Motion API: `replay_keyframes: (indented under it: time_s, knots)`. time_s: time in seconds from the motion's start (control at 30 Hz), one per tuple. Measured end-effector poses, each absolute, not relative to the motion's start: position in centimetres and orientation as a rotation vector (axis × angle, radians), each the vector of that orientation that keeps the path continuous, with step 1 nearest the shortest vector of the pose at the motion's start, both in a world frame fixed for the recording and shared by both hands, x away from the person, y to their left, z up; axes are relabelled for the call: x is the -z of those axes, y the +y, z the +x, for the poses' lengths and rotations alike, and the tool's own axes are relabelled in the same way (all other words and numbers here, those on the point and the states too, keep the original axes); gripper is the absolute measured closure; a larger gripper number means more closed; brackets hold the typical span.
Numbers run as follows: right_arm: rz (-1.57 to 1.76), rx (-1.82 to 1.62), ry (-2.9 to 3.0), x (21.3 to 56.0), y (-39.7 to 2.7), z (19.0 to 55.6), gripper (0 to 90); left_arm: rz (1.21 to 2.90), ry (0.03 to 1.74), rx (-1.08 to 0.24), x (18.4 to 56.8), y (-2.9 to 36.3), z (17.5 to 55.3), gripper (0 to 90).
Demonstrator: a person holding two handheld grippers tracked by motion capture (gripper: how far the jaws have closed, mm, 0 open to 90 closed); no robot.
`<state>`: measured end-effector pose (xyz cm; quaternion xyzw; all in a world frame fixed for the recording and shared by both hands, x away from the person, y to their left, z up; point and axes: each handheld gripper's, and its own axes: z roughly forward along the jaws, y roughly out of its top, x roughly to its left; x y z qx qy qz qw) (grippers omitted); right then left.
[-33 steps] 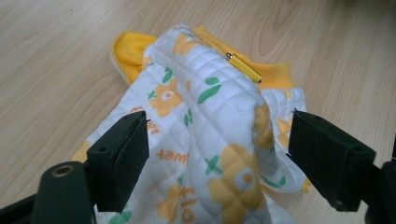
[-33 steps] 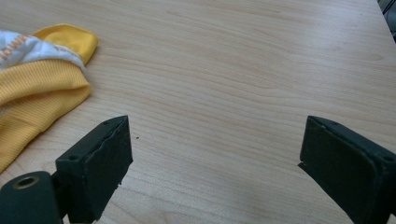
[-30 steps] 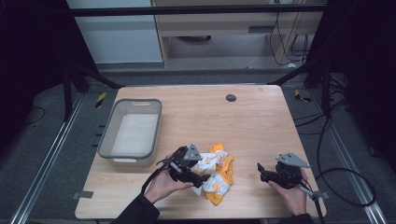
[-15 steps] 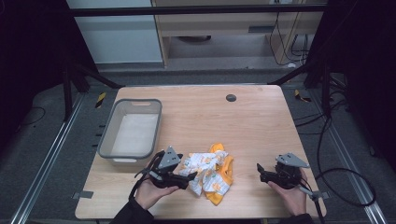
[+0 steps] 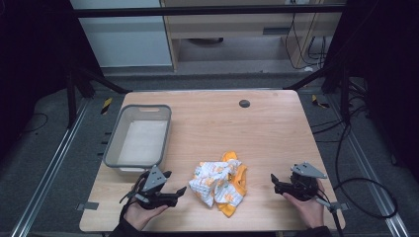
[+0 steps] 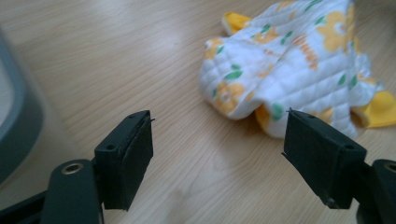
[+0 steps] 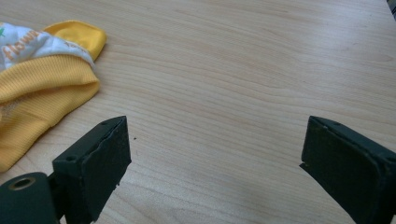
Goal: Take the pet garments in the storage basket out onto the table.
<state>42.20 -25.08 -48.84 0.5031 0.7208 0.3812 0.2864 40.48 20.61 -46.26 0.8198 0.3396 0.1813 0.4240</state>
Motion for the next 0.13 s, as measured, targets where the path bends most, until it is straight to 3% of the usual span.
replay_keyframes:
  time_s: [0.13]
  knots:
    - [1.347, -1.018, 1.933, 48.9, -25.0, 42.2, 8.1, 2.024, 0.891, -0.464, 46.6, 22.6, 39.6, 27.0]
